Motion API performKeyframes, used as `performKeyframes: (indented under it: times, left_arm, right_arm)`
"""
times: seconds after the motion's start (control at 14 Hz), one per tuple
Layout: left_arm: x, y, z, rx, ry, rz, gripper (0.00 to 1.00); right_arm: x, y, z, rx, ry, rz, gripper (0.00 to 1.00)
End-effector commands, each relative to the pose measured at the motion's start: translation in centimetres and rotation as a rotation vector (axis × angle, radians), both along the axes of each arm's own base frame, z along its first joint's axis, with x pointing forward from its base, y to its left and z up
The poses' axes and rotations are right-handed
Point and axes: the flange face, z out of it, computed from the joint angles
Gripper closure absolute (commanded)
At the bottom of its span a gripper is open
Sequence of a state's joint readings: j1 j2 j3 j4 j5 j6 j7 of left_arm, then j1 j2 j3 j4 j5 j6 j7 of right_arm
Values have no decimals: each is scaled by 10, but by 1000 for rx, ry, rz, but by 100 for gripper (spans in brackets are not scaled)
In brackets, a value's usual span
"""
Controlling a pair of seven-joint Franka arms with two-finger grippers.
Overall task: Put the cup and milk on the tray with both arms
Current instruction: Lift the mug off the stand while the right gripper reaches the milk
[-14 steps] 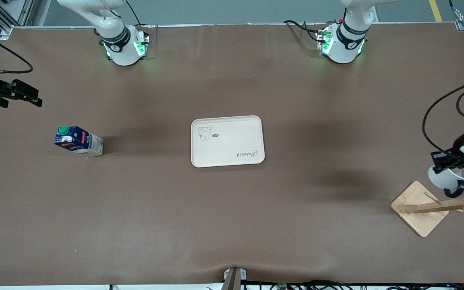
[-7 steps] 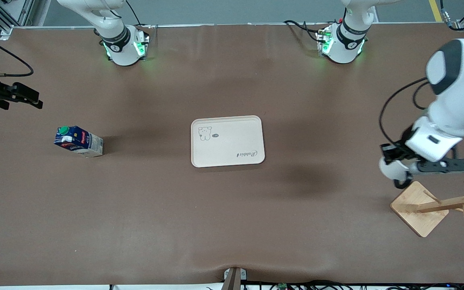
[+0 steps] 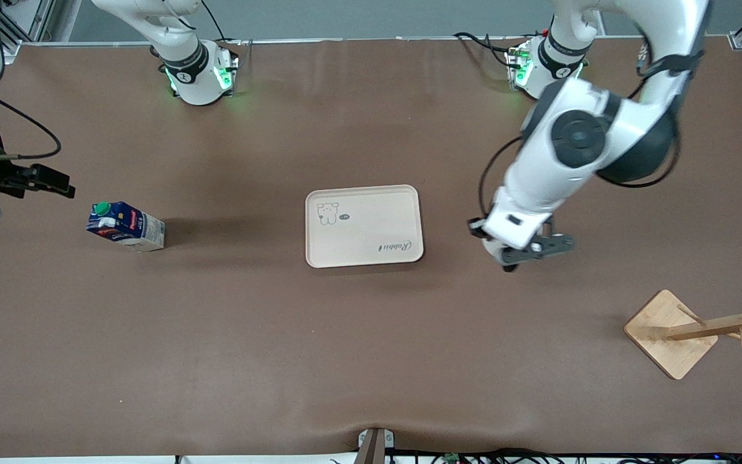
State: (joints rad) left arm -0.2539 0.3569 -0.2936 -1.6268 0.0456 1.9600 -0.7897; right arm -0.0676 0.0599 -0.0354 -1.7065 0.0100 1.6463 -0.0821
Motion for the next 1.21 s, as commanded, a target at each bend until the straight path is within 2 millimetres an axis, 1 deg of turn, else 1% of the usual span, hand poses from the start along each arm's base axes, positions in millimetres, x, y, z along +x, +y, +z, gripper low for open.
performKeyframes:
  times: [0.0, 0.14, 0.21, 0.29, 0.36, 0.43, 0.57, 0.64, 0.71, 0.86, 1.0, 1.07, 1.14]
  left_arm:
    - [-19, -55, -44, 32, 71, 65, 100]
    - [-46, -97, -91, 77, 123, 121, 100]
    - [-61, -123, -107, 81, 126, 119, 100]
    - [-71, -143, -124, 76, 128, 133, 100]
    - [-80, -155, -139, 73, 127, 163, 100]
    - [-89, -167, -149, 64, 117, 212, 100]
    - [-101, -174, -162, 69, 118, 294, 100]
    - [-115, -181, -174, 73, 123, 290, 100]
    - [-124, -184, -184, 58, 113, 295, 100]
    - [-129, -182, -201, 29, 97, 310, 100]
    - [-129, -182, -211, 37, 96, 303, 100]
    - [-128, -181, -215, 44, 91, 296, 87]
    - [-126, -180, -215, 44, 90, 288, 63]
  right_arm:
    - [7, -3, -28, 12, 12, 0, 0]
    - [12, -7, -44, 11, 3, 17, 0]
    - [16, -9, -55, 8, -6, 24, 0]
    - [20, -14, -71, 5, -15, 35, 0]
    - [22, -18, -83, 5, -32, 54, 0]
    - [23, -21, -97, 5, -42, 68, 0]
    - [26, -21, -117, -6, -49, 75, 0]
    - [29, -20, -122, -9, -47, 88, 0]
    - [31, -21, -126, -22, -48, 114, 0]
    - [29, -22, -127, -40, -37, 130, 0]
    - [26, -31, -130, -40, -28, 117, 0]
    - [26, -33, -133, -42, -30, 114, 0]
    - [27, -34, -140, -39, -21, 112, 0]
